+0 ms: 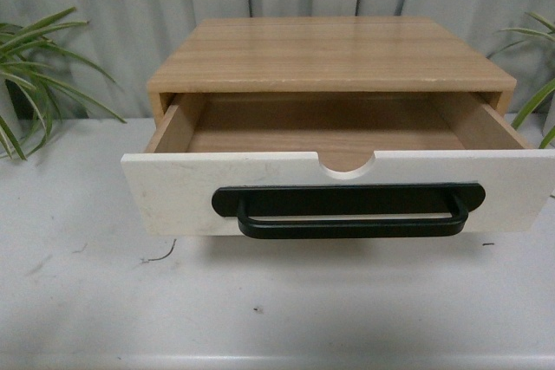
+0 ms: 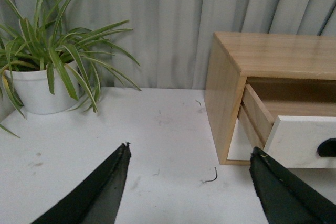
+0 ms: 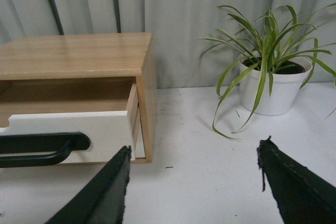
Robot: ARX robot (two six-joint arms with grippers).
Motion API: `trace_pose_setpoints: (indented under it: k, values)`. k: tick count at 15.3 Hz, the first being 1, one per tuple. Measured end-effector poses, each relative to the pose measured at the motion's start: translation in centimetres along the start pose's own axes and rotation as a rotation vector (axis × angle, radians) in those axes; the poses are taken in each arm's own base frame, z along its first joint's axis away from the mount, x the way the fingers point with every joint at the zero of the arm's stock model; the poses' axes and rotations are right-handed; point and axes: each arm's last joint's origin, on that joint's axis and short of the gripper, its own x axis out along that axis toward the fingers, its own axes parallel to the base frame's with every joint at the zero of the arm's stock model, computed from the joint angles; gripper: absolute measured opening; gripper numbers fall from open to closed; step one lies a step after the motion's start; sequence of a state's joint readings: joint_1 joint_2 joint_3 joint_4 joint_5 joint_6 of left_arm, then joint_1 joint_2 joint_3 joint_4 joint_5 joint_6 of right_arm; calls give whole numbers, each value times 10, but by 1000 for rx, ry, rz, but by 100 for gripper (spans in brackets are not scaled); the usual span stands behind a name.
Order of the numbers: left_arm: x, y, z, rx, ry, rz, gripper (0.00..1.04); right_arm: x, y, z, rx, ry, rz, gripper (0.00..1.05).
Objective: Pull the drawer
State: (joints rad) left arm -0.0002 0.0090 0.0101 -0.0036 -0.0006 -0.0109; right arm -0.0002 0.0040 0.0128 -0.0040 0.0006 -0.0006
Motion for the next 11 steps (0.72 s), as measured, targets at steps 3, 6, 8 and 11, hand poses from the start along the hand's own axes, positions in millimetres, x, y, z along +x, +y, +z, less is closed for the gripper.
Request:
trace_pose_setpoints:
  k: [3, 6, 8, 11]
  values:
    - [0, 0, 0, 0, 0, 0, 97, 0, 0, 0, 0, 0, 0, 99]
    - [0, 0, 0, 1, 0, 0, 99, 0, 0, 0, 0, 0, 0, 98]
    - [0, 0, 0, 0, 0, 0, 98, 0, 0, 0, 0, 0, 0, 98]
    - [0, 0, 0, 0, 0, 0, 98, 0, 0, 0, 0, 0, 0, 98]
